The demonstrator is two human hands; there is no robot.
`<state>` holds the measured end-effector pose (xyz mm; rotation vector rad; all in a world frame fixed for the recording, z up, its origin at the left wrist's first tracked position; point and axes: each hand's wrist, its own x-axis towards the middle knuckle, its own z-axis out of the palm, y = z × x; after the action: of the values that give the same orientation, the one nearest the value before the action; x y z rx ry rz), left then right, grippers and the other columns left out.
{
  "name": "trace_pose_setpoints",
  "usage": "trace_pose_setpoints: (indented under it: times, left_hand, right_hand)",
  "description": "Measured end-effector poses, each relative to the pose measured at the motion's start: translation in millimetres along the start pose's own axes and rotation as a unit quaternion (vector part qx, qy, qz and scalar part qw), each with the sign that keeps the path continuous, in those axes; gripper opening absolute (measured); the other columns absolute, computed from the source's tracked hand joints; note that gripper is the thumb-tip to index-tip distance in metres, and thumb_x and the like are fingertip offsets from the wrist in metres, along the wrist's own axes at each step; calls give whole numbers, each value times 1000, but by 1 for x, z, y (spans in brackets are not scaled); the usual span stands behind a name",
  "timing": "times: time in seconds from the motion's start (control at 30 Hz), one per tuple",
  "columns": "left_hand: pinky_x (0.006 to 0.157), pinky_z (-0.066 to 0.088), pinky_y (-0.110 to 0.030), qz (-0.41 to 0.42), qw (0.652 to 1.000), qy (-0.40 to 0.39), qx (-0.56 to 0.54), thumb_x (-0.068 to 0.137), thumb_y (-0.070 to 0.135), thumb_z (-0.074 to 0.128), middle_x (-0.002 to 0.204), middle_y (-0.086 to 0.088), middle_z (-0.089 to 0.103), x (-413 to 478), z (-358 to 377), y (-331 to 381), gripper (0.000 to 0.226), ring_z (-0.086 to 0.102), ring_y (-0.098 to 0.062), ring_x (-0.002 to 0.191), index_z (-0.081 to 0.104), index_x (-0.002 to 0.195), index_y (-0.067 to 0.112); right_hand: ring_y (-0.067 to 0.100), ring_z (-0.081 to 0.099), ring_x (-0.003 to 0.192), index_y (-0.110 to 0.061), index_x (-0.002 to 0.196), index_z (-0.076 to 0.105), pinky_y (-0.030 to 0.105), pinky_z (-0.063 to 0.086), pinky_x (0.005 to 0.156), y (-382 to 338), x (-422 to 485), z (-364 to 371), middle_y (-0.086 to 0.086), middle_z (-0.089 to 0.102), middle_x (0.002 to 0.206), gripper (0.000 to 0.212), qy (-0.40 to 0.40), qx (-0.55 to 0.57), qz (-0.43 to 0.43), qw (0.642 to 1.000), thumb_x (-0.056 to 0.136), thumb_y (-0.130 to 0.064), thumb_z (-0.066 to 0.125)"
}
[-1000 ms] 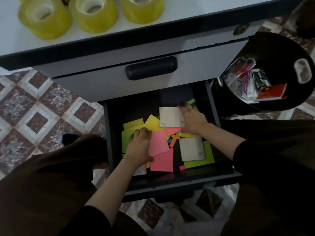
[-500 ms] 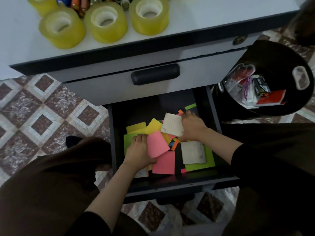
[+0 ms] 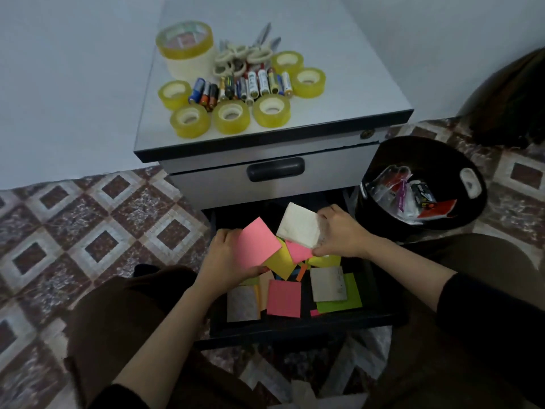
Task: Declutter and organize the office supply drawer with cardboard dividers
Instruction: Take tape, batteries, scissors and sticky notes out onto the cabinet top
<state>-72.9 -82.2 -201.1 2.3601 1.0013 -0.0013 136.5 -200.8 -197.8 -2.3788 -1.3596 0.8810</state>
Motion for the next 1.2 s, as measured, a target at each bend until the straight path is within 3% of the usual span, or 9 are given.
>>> trace_pose_setpoints:
  times: [0.07,0.17,0.23,0.3,0.47,0.6,0.83,1.2]
  left_hand:
    - [86,32,-24,5,1000,22,11,68,29,80,128,-14,43,-6,-15,3,81,41,-26,118,41,133,3]
    - [89,32,-26,13,999,43,17,66,41,78,132,-11,41,-16,-37,9,89,40,-25,120,37,138,8]
    - [90,33,-26,22,998,59,19,53,63,64,130,-11,45,-21,-51,15,103,42,-25,118,40,137,8]
    - [91,34,-27,29,996,77,17,43,73,48,127,-10,48,-22,-64,20,113,45,-25,116,44,135,7]
    - [88,35,-24,76,993,71,46,41,78,45,125,-4,49,-13,-98,51,115,47,-19,112,44,136,12]
    - [94,39,-28,119,988,83,51,45,76,51,128,-2,48,-3,-124,83,112,45,-16,114,43,136,12]
    - [96,45,-36,175,978,104,43,45,79,55,127,0,50,14,-158,110,112,48,-15,113,45,135,13]
    - [97,44,-35,175,976,114,58,45,81,51,130,4,48,36,-169,122,113,46,-13,115,43,138,18]
  right_hand:
    - [22,48,101,-3,113,51,31,43,81,-7,-13,-11,7,46,109,65,35,28,-19,999,59,-23,83]
    - [17,49,99,-10,119,53,29,41,80,-18,-34,-31,3,50,109,69,71,54,-61,994,59,-23,85]
    - [17,51,103,-15,122,55,32,45,87,-26,-49,-47,1,53,111,73,89,76,-83,990,57,-24,85]
    - [14,51,106,-18,125,54,32,45,90,-34,-62,-64,-3,54,113,76,110,88,-91,986,56,-25,86]
    - [6,43,104,-17,129,50,21,32,83,-43,-74,-119,-6,50,119,77,176,76,-81,978,60,-22,85]
    - [19,48,112,-12,130,49,25,37,86,-39,-60,-169,3,51,123,75,199,33,-49,978,62,-17,82]
    - [30,47,118,-7,137,42,29,41,87,-42,-34,-229,13,47,132,78,134,-186,31,973,69,-20,77]
    - [28,36,133,-13,146,29,32,37,100,-40,10,-238,7,31,148,86,44,-237,72,968,73,-15,75]
